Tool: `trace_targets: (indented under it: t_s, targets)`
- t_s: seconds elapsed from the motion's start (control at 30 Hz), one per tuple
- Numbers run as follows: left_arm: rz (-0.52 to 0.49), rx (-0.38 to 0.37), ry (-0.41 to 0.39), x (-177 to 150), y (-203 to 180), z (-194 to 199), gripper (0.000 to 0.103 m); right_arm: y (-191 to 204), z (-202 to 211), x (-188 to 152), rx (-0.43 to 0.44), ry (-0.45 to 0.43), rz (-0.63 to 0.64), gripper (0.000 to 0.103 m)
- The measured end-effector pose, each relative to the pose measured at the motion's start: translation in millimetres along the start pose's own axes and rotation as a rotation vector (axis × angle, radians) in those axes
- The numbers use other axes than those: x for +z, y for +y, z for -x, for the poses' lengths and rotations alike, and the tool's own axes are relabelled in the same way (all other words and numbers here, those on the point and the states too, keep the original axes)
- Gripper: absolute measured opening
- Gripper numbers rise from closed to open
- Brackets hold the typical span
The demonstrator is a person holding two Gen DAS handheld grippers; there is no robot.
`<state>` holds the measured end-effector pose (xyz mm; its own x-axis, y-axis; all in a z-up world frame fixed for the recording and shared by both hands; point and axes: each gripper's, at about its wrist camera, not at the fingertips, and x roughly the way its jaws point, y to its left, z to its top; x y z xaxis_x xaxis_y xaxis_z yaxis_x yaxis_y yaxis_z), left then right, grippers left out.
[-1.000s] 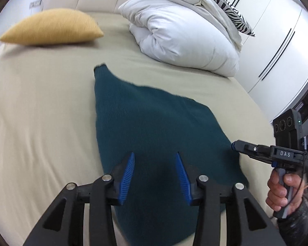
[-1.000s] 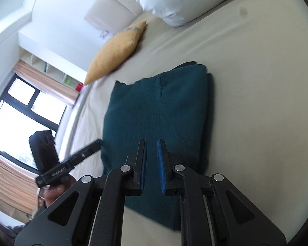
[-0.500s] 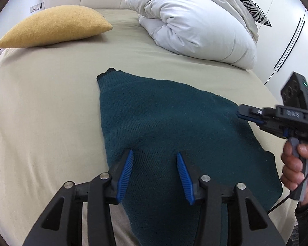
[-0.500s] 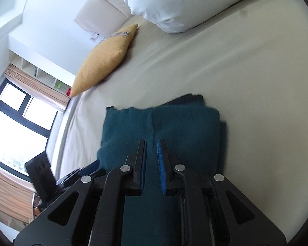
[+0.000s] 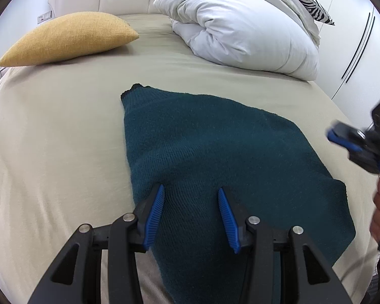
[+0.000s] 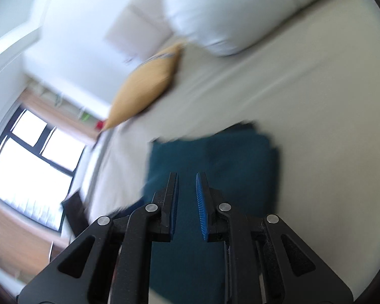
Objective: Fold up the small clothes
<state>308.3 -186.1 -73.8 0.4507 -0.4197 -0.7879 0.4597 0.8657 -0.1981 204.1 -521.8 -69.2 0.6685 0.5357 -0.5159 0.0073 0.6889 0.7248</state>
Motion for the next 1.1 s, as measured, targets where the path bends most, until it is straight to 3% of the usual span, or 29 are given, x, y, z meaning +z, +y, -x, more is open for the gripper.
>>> trace_targets:
  t_s: [0.1,0.23,0.47,0.63,0.73,0.8,0.87,0.9,1.1]
  targets:
    - [0.0,0.006,-0.001,0,-1,-1,0.048,15,-6,-32,0.048,0.115,0.071,0.015]
    - [-0.004,0.009,0.003,1,-1,-2,0.048,-6,-22,-81,-0.016,0.239,0.077,0.015]
    - [-0.011,0.009,-0.002,-1,0,-3,0.048,-52,23,-105,0.053,0.169,-0.038,0.013]
    - [0.005,-0.019,-0.01,-1,7,0,0.048,-44,57,-106,-0.005,0.143,-0.009,0.013]
    - [0.058,-0.05,-0.042,-4,17,12,0.049,-40,82,-100,-0.076,0.073,0.011,0.019]
    - [0.128,-0.032,-0.071,-10,30,27,0.062,-45,93,-92,-0.116,0.028,-0.011,0.028]
    - [0.199,-0.026,-0.123,-16,43,44,0.062,-48,95,-85,-0.123,0.01,-0.024,0.05]
    - [0.227,-0.033,-0.14,-17,49,49,0.062,-48,93,-80,-0.127,0.002,-0.029,0.054]
    - [0.317,-0.154,-0.041,-18,60,31,0.063,-50,51,-47,-0.104,0.027,-0.088,0.054]
